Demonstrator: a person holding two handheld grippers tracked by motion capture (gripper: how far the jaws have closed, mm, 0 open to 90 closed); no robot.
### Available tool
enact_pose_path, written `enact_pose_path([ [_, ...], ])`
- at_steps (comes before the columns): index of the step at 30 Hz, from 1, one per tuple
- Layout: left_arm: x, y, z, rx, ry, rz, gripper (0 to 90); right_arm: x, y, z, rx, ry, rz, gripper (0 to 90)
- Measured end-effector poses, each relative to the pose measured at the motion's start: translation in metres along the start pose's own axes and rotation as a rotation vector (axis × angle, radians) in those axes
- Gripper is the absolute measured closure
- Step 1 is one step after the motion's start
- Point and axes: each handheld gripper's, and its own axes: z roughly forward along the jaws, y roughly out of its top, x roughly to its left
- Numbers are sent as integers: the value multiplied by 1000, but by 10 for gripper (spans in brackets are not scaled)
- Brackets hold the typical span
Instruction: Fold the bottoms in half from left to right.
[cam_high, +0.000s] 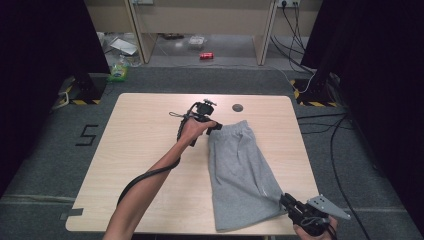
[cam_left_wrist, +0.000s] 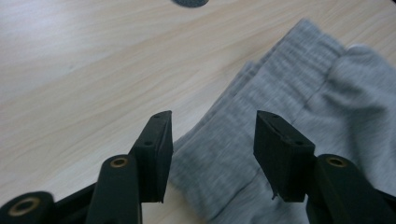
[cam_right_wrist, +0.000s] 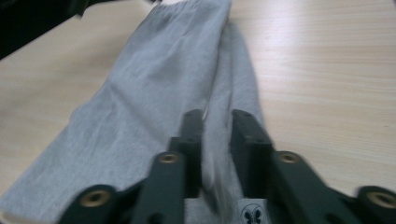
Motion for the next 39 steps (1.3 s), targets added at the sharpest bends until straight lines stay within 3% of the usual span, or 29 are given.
enact_pose_path([
  [1, 4, -3, -1, 0, 6, 1, 457, -1, 1, -1, -12, -8, 10, 717],
  [6, 15, -16, -4, -7, 7, -20, 421, 7, 18, 4, -15, -29, -62, 626],
  [11, 19, -23, -8, -19, 21, -16, 391, 18, 40, 45, 73, -1, -139, 599],
  [14, 21, -26, -9, -27, 25, -20, 375, 21, 46, 69, 135, 12, -142, 581],
  [19, 21, -30, -5, -23, 25, -21, 351, 18, 50, 104, 231, -17, -164, 569],
  [21, 20, -31, -3, -24, 18, -23, 340, 16, 49, 113, 278, -32, -186, 624],
  [22, 20, -31, -3, -22, 17, -21, 340, 15, 48, 116, 292, -26, -195, 705],
  [25, 20, -32, -3, -27, 14, -27, 339, 11, 48, 114, 300, -17, -236, 878],
  [28, 21, -32, -4, -27, 14, -27, 339, -5, 57, 102, 276, -58, -224, 893],
  [31, 22, -32, -5, -28, 15, -31, 339, -29, 57, 98, 265, -107, -179, 893],
  [33, 22, -33, -4, -26, 17, -33, 340, -40, 51, 102, 292, -62, -139, 853],
  [34, 23, -33, -4, -24, 17, -34, 338, -42, 48, 101, 268, -83, -103, 740],
  [37, 24, -35, -3, -29, 10, -45, 337, -39, 52, 93, 244, -75, -94, 671],
  [39, 26, -35, -3, -35, 5, -59, 334, -28, 54, 77, 215, -77, -134, 609],
])
